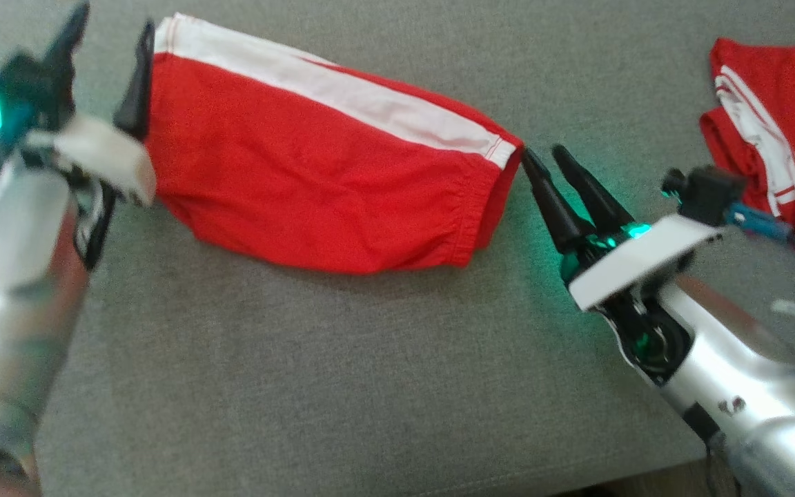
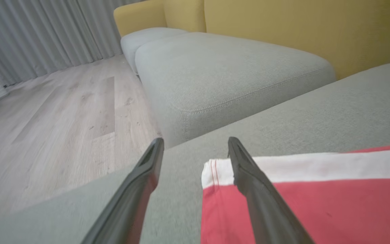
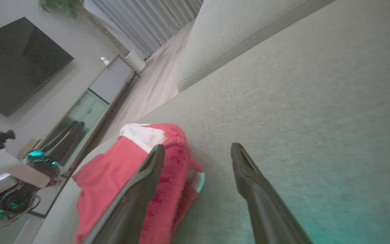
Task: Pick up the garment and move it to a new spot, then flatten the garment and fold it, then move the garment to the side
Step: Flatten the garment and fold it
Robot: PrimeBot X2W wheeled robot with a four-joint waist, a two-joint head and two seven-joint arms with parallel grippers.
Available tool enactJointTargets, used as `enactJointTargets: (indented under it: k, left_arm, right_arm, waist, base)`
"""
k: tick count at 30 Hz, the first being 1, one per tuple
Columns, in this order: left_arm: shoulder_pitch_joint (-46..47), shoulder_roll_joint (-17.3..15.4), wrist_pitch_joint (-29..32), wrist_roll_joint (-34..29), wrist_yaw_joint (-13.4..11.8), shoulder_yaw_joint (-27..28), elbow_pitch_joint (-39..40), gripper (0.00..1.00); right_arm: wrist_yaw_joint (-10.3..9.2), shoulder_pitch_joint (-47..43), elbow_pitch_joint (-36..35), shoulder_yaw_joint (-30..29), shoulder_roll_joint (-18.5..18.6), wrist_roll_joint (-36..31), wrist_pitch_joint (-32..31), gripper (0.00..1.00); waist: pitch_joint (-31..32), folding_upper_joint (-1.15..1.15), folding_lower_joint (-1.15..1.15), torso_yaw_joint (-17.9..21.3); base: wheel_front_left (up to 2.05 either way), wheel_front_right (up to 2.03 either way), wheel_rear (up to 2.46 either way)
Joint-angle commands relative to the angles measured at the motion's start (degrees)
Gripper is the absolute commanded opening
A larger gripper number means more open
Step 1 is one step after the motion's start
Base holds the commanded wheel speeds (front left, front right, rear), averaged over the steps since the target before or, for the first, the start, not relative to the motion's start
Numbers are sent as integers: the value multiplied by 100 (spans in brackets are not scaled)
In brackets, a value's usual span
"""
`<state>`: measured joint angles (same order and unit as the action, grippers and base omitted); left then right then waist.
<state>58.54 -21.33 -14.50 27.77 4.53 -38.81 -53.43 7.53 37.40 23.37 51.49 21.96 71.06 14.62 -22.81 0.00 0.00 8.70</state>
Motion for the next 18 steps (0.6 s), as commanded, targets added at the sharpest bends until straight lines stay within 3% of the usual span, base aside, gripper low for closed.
enactJointTargets:
  k: [1,3,8,18]
  left_arm:
    - [-243,-288,-48,60,-103,332,217,100]
    - [-621,-280,-49,89,-189,593,444,100]
    - [-1684,-129,-49,-21,-394,1308,1077,100]
    - [-3205,475,-50,-417,-346,2378,1818,100]
  right_arm:
    - [-4,-299,-27,-155,18,-176,38,100]
    - [-4,-465,105,-418,-38,-450,38,100]
    - [-4,-1050,454,-1776,-402,-1943,38,100]
    - [-4,-1907,349,-3634,-1226,-4463,38,100]
  waist:
    - [195,0,0,-25]
    - [333,0,0,-43]
    - [762,0,0,-142]
    - [1385,0,0,-378]
  base:
    - [0,0,0]
    - [0,0,0]
    - [0,0,0]
    - [0,0,0]
